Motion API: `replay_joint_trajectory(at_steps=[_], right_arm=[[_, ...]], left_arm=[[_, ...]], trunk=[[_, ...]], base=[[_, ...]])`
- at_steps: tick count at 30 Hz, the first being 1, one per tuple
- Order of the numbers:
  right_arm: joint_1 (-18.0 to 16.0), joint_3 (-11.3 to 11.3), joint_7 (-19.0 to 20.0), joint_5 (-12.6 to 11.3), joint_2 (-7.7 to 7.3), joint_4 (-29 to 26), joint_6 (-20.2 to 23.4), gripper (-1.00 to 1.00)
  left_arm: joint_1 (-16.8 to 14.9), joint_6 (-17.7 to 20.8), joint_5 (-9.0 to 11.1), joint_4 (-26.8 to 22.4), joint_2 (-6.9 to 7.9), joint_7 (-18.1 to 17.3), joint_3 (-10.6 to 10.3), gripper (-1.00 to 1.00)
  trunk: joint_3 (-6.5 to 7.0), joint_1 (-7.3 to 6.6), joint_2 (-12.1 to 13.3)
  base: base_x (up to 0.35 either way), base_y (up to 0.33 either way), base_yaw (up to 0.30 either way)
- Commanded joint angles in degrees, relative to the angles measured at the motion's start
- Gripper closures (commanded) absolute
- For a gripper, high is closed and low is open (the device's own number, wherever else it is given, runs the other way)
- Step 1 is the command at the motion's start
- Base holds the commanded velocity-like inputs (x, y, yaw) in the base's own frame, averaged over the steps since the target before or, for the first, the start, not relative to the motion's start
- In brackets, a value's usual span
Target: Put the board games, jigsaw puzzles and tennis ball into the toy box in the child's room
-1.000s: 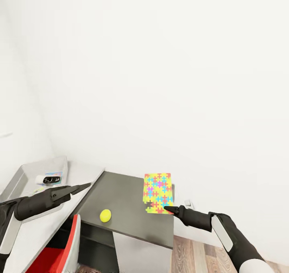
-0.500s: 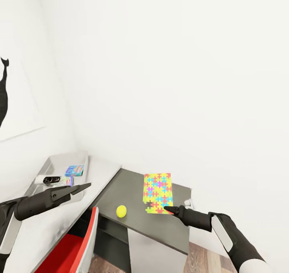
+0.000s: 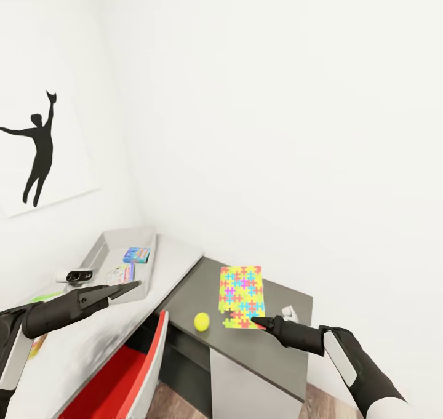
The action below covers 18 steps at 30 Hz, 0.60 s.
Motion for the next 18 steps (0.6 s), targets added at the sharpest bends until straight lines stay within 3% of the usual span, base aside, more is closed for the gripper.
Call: replay_joint_trajectory(at_steps=[1, 7, 18], right_arm=[[0.0, 0.1, 0.0, -0.2, -0.04, 0.0, 0.2, 1.00], [0.0, 0.2, -0.1, -0.2, -0.04, 0.0, 0.2, 1.00], [0.0, 0.2, -0.1, -0.1, -0.04, 0.0, 0.2, 1.00]], left_arm=[[-0.1, 0.6, -0.1, 0.0, 0.00, -0.3, 0.0, -1.00], [0.0, 0.6, -0.1, 0.0, -0.02, -0.3, -0.1, -1.00], [0.0, 0.6, -0.1, 0.0, -0.04, -0.3, -0.2, -1.00]], trunk=[[-0.04, 0.02, -0.1], [-0.05, 0.02, -0.1], [-0.05, 0.02, -0.1]], base=[[0.000, -0.138, 0.274], [0.000, -0.128, 0.280], [0.000, -0.019, 0.283]])
